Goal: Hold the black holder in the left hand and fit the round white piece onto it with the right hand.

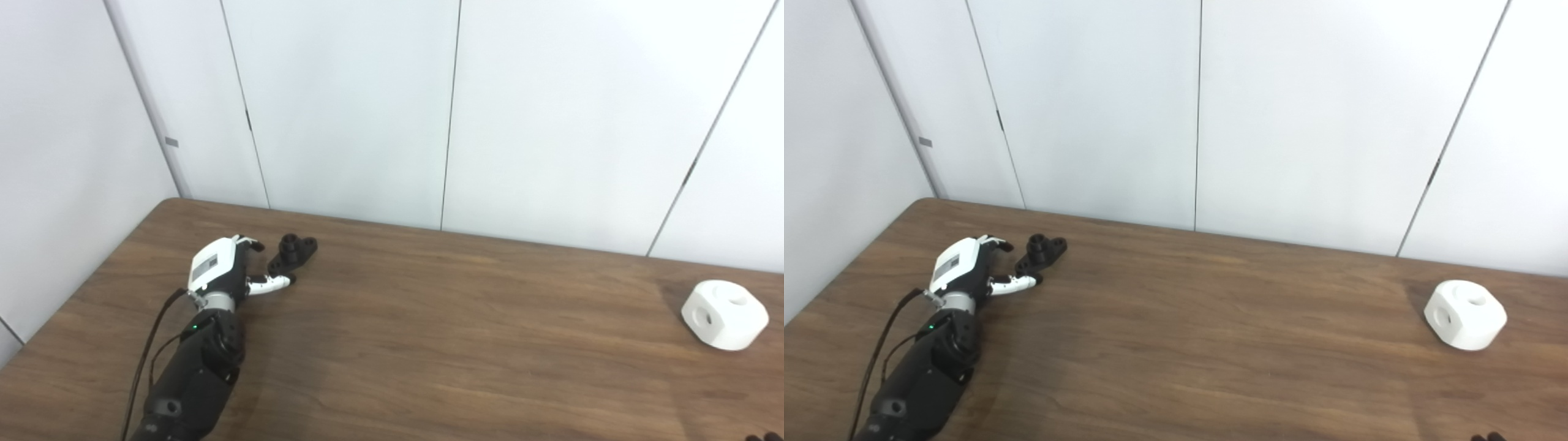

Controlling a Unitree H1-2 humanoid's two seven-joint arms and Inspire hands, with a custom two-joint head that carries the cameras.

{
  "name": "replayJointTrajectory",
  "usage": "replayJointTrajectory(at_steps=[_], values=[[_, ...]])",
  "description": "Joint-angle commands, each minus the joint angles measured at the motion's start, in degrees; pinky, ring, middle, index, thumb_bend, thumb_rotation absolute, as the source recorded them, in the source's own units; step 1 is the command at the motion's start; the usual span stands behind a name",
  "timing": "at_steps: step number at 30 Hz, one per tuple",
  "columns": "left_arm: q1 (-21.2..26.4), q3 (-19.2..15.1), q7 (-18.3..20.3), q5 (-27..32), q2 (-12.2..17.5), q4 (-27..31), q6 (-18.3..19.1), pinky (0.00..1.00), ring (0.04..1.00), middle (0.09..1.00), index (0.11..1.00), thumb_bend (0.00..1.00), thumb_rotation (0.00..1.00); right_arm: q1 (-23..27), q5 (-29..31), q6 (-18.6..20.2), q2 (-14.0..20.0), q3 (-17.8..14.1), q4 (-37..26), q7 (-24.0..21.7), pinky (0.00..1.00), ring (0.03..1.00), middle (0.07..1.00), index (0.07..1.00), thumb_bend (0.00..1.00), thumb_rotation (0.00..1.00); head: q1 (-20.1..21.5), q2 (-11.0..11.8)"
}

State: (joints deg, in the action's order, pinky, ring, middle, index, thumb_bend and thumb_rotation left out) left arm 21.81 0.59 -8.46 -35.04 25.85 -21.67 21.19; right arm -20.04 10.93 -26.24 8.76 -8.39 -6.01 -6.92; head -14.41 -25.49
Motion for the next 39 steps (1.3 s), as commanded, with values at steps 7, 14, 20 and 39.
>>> replayJointTrajectory(at_steps=[7,14,20,39], values=[[4.3,0.3,-1.8,0.8,1.6,-0.4,-2.3,1.00,0.988,0.929,0.743,0.82,0.36,1.7,-0.7,0.5,-1.5,1.4,4.5,0.1,0.76,0.852,0.886,0.905,0.84,0.88,0.2,-0.3],[4.6,1.1,-1.5,1.4,1.3,-0.2,-1.6,1.00,0.991,0.931,0.749,0.83,0.38,1.4,-1.3,3.1,-1.4,1.5,3.2,0.6,0.83,0.891,0.905,0.926,0.94,0.89,0.4,-0.4],[4.9,1.7,-1.2,1.6,1.4,-0.5,-0.7,1.00,0.991,0.931,0.748,0.82,0.38,1.1,-2.2,4.4,-1.7,1.4,2.4,1.3,0.82,0.889,0.903,0.922,0.92,0.89,0.4,-0.4],[5.5,2.5,-0.5,2.4,1.9,-1.9,0.5,0.99,0.972,0.905,0.716,0.76,0.35,0.7,-1.8,4.5,-1.4,1.6,1.8,1.1,0.80,0.881,0.901,0.921,0.91,0.88,0.2,-0.9]])
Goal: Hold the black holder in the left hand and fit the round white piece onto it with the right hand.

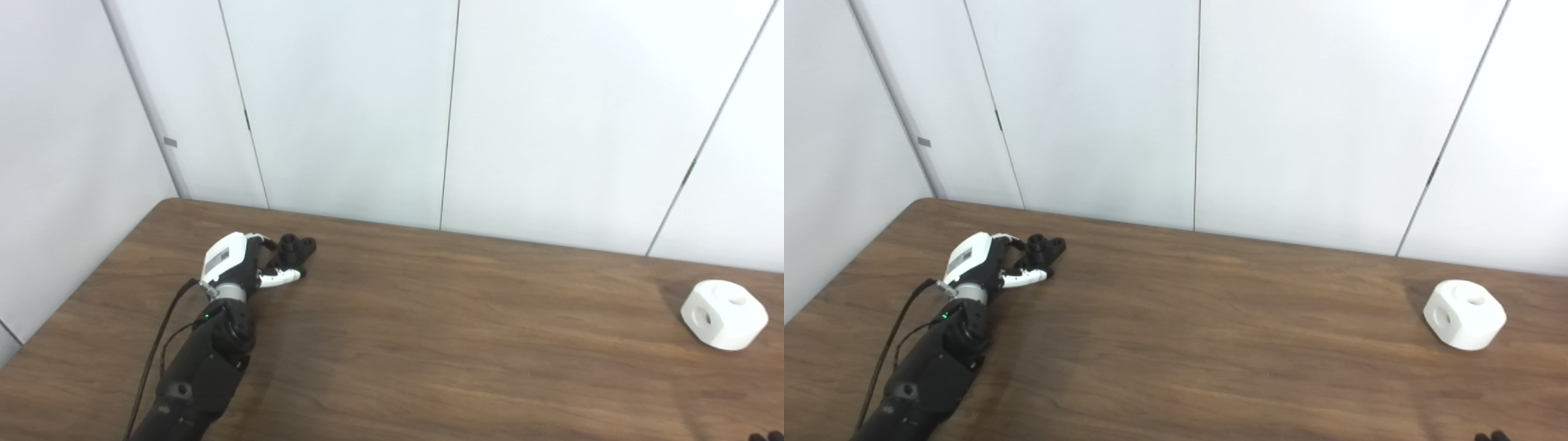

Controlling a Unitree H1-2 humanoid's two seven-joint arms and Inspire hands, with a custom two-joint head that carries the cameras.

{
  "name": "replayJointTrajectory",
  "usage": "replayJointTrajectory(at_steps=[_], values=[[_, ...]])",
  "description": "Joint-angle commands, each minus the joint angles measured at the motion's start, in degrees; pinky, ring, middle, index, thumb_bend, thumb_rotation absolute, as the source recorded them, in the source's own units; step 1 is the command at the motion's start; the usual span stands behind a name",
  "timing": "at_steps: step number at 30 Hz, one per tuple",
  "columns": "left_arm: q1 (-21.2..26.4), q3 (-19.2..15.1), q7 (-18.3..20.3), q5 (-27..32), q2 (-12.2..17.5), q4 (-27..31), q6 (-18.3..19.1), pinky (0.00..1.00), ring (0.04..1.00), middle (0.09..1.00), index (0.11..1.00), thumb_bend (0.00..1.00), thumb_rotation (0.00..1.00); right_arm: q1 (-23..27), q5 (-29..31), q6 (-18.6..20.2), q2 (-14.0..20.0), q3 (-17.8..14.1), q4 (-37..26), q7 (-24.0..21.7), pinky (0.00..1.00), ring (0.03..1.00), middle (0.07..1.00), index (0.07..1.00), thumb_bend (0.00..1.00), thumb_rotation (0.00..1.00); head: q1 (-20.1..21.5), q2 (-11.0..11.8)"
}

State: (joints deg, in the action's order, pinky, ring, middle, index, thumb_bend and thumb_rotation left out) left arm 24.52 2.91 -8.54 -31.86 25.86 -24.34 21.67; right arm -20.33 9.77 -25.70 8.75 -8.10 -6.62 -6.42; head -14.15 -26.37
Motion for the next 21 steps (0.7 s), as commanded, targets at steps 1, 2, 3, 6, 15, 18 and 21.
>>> replayJointTrajectory(at_steps=[1,2,3,6,15,18,21], values=[[2.8,0.2,-0.3,-0.7,1.9,0.7,0.1,0.99,0.971,0.904,0.712,0.76,0.35,1.0,-0.7,4.0,-1.4,1.3,2.4,0.5,0.80,0.881,0.902,0.921,0.91,0.88,0.0,-0.1],[2.8,0.2,-0.2,-0.7,1.9,0.8,0.3,0.99,0.971,0.902,0.706,0.76,0.35,0.9,-0.6,4.0,-1.3,1.3,2.3,0.5,0.81,0.885,0.903,0.922,0.91,0.89,0.1,-0.2],[2.8,0.2,-0.2,-0.6,1.9,0.9,0.5,1.00,0.972,0.901,0.699,0.76,0.34,0.9,-0.5,4.1,-1.3,1.3,2.3,0.5,0.82,0.889,0.905,0.923,0.90,0.89,0.1,-0.2],[2.7,0.2,-0.2,-0.3,2.0,0.8,0.4,1.00,0.973,0.901,0.680,0.75,0.33,0.9,-0.5,4.0,-1.4,1.2,2.3,0.6,0.82,0.885,0.902,0.920,0.90,0.88,0.1,-0.3],[2.4,0.1,-0.9,0.1,2.1,0.6,-0.6,1.00,0.963,0.884,0.634,0.75,0.29,0.9,-0.6,3.5,-1.3,1.3,2.5,0.5,0.81,0.887,0.905,0.922,0.87,0.88,0.1,-0.3],[2.3,-0.2,-1.4,0.4,1.9,0.5,-1.1,1.00,0.959,0.873,0.598,0.75,0.22,0.8,-0.4,3.4,-1.3,1.3,2.4,0.4,0.83,0.897,0.910,0.925,0.88,0.88,0.2,-0.5],[2.1,-0.6,-2.2,1.1,1.7,0.2,-2.4,1.00,0.949,0.849,0.498,0.54,0.08,0.7,-0.4,3.7,-1.4,1.3,2.0,0.5,0.85,0.905,0.917,0.927,0.87,0.89,0.3,-0.6]])
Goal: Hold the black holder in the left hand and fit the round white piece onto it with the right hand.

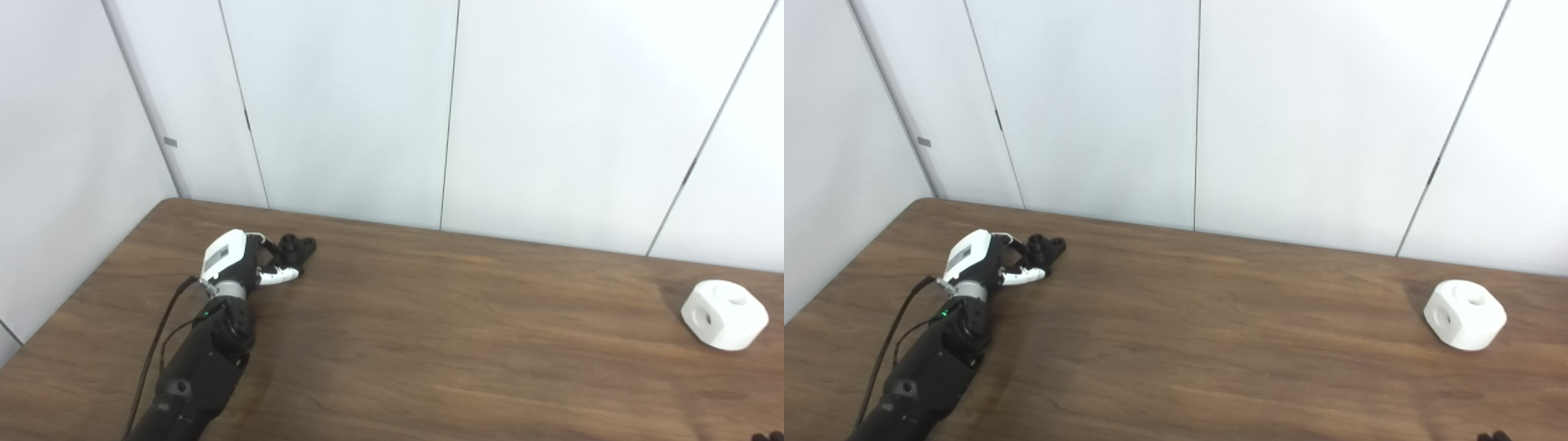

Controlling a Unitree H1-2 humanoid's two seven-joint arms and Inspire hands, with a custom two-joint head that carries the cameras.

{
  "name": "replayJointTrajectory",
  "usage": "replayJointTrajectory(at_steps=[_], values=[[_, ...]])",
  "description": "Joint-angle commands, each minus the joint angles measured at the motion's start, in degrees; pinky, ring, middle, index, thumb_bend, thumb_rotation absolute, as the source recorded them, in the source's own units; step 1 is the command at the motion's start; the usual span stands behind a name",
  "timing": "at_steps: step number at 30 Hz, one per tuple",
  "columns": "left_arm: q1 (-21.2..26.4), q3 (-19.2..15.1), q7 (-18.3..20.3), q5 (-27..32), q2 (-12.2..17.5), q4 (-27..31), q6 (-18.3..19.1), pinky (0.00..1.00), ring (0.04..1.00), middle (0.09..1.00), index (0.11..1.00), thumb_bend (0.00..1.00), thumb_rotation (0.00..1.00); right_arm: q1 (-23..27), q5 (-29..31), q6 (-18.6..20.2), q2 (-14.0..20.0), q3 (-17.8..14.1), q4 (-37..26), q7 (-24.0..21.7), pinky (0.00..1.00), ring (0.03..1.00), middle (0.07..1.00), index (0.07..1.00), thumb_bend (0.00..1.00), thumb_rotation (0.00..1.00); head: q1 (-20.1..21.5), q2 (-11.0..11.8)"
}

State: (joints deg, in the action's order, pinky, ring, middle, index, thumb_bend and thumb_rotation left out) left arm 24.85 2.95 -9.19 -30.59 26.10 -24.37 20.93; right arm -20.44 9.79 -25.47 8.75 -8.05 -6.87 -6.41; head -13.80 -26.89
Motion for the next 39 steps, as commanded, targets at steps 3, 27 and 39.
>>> replayJointTrajectory(at_steps=[3,27,39], values=[[1.7,-1.2,-2.4,0.6,1.2,-0.4,-3.0,0.94,0.935,0.831,0.487,0.52,0.05,0.8,-0.5,3.3,-1.5,1.1,2.4,0.6,0.85,0.905,0.915,0.930,0.88,0.89,-0.1,0.0],[-1.0,-0.3,3.5,2.6,2.1,6.6,-2.2,0.80,0.893,0.803,0.487,0.52,0.04,1.4,-0.8,3.4,-2.1,1.4,2.7,1.1,0.88,0.919,0.923,0.941,0.82,0.89,1.5,-0.3],[-6.7,-0.9,13.6,7.1,1.2,20.8,3.5,0.82,0.893,0.816,0.487,0.51,0.05,1.1,-1.0,4.1,-2.1,2.3,1.8,2.1,0.93,0.946,0.949,0.962,0.76,0.91,2.9,-1.1]])
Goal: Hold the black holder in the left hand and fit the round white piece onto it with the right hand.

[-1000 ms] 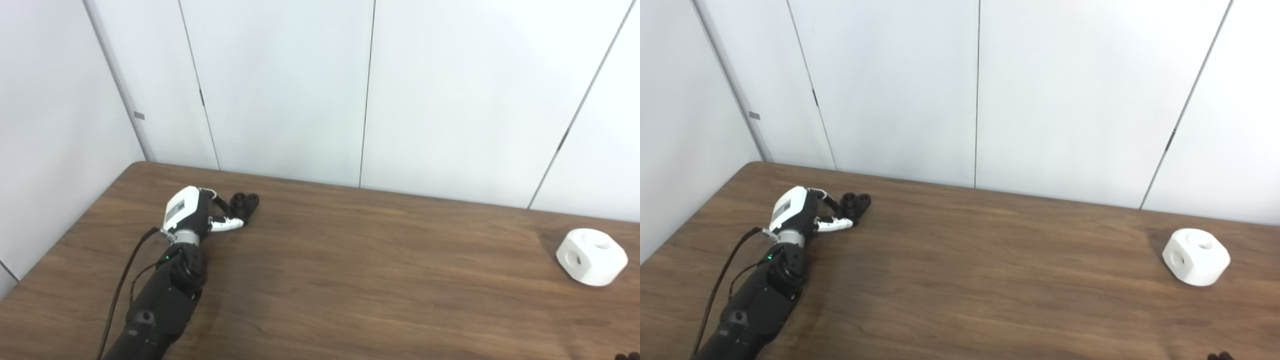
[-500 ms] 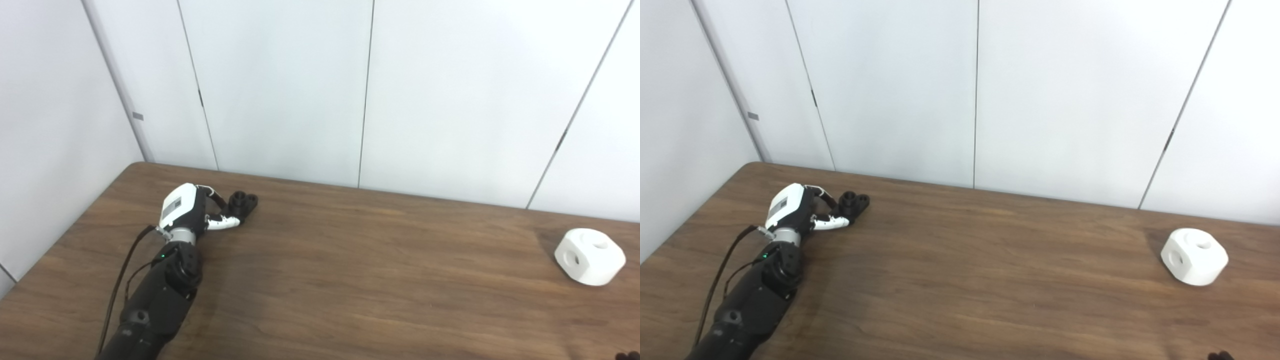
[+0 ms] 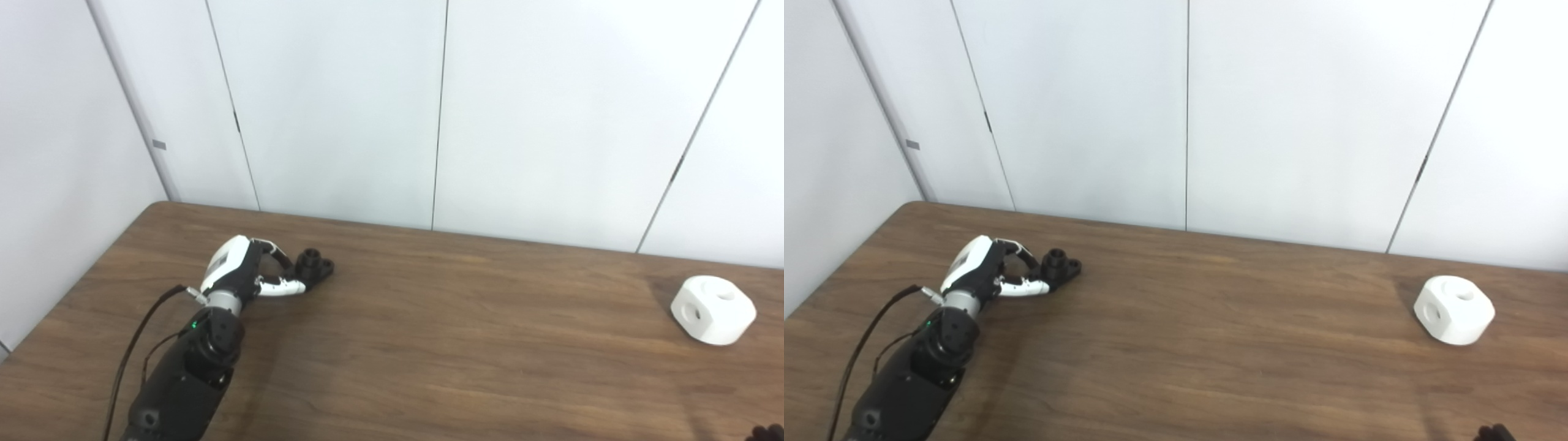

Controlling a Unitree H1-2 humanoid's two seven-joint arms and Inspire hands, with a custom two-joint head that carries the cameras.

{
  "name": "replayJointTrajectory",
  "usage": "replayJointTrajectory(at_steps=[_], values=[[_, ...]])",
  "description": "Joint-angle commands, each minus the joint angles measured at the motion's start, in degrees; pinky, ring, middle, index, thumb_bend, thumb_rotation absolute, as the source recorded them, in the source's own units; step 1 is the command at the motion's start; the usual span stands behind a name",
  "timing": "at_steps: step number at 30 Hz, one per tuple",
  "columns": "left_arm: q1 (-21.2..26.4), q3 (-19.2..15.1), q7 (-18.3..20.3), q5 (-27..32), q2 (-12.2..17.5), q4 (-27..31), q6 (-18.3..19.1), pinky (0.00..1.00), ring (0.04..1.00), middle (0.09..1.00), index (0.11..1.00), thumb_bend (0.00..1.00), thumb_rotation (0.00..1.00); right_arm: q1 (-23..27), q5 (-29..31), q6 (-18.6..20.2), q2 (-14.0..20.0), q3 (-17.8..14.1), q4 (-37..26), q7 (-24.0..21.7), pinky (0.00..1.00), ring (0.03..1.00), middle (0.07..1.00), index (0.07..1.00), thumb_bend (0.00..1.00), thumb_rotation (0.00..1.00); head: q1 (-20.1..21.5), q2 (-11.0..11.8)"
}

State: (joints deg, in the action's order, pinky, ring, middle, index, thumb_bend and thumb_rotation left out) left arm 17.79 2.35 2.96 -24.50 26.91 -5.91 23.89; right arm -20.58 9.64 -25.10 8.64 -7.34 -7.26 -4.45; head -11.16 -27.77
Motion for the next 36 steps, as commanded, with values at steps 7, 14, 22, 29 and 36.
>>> replayJointTrajectory(at_steps=[7,14,22,29,36], values=[[-3.9,0.1,5.7,3.3,0.3,9.6,1.7,0.88,0.893,0.817,0.487,0.51,0.04,1.4,-1.8,3.2,-1.8,1.8,2.2,0.5,0.93,0.946,0.955,0.967,0.72,0.93,0.8,-1.0],[-9.6,3.2,8.0,2.2,0.5,16.5,0.4,0.88,0.900,0.822,0.488,0.51,0.04,1.4,-1.8,3.1,-1.8,1.8,1.9,0.7,0.97,0.962,0.968,0.983,0.70,0.93,1.2,-1.9],[-16.4,6.8,7.7,-1.2,-0.7,22.3,-2.2,0.82,0.884,0.825,0.488,0.52,0.04,1.7,-1.4,2.0,-1.7,1.7,2.1,0.6,0.95,0.948,0.961,0.992,0.63,0.94,2.1,-3.7],[-20.0,11.2,6.6,-9.3,-1.2,24.8,-6.5,0.80,0.895,0.817,0.487,0.52,0.05,1.8,-1.0,1.0,-1.1,1.9,2.2,0.0,0.98,0.954,0.963,0.998,0.60,0.95,4.0,-5.3],[-22.2,15.0,6.1,-15.9,-1.6,25.8,-11.5,0.94,0.908,0.815,0.488,0.52,0.05,1.3,-1.7,1.8,-1.4,1.9,0.9,0.4,0.97,0.947,0.961,0.987,0.57,0.93,7.0,-6.7]])
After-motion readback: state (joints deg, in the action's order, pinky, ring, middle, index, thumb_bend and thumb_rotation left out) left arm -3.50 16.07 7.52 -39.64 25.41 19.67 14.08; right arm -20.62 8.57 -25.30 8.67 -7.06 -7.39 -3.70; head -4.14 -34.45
